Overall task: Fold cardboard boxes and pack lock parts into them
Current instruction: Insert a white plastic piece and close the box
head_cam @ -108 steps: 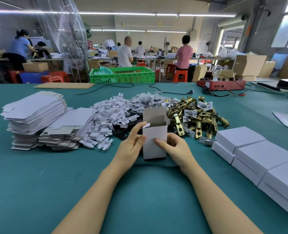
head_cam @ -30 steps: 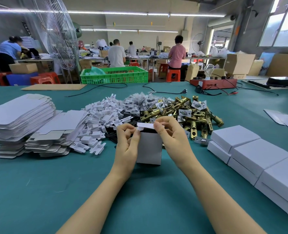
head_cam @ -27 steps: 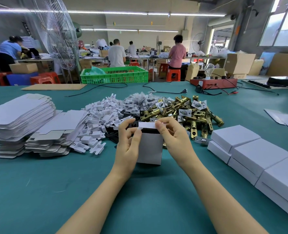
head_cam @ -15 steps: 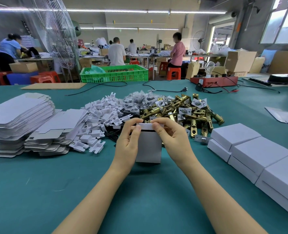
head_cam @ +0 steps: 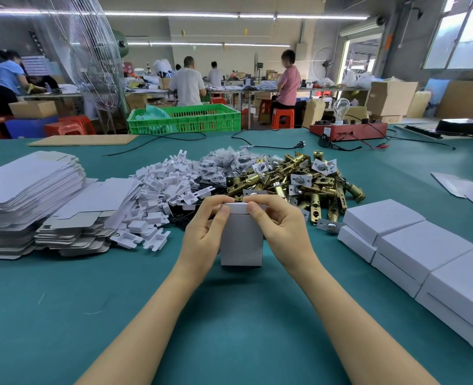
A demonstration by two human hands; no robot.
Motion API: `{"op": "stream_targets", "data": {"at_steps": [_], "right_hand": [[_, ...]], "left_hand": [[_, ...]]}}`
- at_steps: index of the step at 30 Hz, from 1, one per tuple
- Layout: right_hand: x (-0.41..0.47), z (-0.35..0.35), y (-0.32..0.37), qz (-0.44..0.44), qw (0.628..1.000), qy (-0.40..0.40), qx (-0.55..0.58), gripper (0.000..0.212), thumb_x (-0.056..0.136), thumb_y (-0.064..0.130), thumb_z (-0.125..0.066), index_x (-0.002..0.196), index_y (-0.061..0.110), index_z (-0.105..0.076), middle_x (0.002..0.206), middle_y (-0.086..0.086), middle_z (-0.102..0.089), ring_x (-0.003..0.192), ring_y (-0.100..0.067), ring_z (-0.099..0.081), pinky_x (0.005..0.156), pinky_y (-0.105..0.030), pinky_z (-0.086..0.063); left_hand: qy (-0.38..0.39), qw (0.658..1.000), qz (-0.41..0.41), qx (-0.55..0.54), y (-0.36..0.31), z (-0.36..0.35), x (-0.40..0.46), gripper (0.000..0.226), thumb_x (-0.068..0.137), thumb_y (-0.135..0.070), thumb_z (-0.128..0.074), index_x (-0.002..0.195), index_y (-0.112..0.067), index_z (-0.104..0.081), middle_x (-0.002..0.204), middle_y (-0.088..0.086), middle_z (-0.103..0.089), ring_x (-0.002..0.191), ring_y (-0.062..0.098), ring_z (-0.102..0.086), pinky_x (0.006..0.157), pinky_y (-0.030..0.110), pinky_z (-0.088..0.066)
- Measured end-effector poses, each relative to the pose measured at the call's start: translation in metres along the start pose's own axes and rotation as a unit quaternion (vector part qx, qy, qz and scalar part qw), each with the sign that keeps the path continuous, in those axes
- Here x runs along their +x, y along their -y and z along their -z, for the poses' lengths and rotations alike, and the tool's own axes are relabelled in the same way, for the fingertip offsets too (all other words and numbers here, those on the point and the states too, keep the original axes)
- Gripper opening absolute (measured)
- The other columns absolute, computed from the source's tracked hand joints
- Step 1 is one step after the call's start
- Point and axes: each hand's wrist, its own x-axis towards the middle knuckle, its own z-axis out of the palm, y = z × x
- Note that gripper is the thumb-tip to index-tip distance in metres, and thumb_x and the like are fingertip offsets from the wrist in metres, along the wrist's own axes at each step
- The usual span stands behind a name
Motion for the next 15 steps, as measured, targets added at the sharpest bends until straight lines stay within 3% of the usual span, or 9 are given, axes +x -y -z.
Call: {"op": "stream_targets", "data": {"at_steps": [5,15], "right_hand": [[-0.0008,0.0007,-0.0015,-0.005,1.000,0.004,-0.006,0.013,0.092,0.013,-0.063,0.097,0.021,-0.071,0.088,0.004,-0.065,0.076,-0.010,-0.056,0.067,-0.022,-0.042],[-0.0014,0.0002,-0.0071,0.019,0.999,-0.012,-0.023,0.012,0.091,0.012,-0.064,0.098,0.019,-0.072,0.095,0.004,-0.069,0.090,-0.013,-0.064,0.075,-0.026,-0.051]], "left_hand": [[0.002,1.000,0.003,0.006,0.0015,0.0005,0.0010,0.011,0.091,-0.041,-0.050,0.090,-0.047,-0.060,0.080,-0.018,-0.060,0.069,0.009,-0.053,0.061,0.038,-0.044],[0.004,1.000,0.007,0.004,0.0030,0.0036,0.0014,0.013,0.091,-0.040,-0.050,0.088,-0.047,-0.062,0.080,-0.016,-0.061,0.069,0.011,-0.052,0.063,0.040,-0.045]]}}
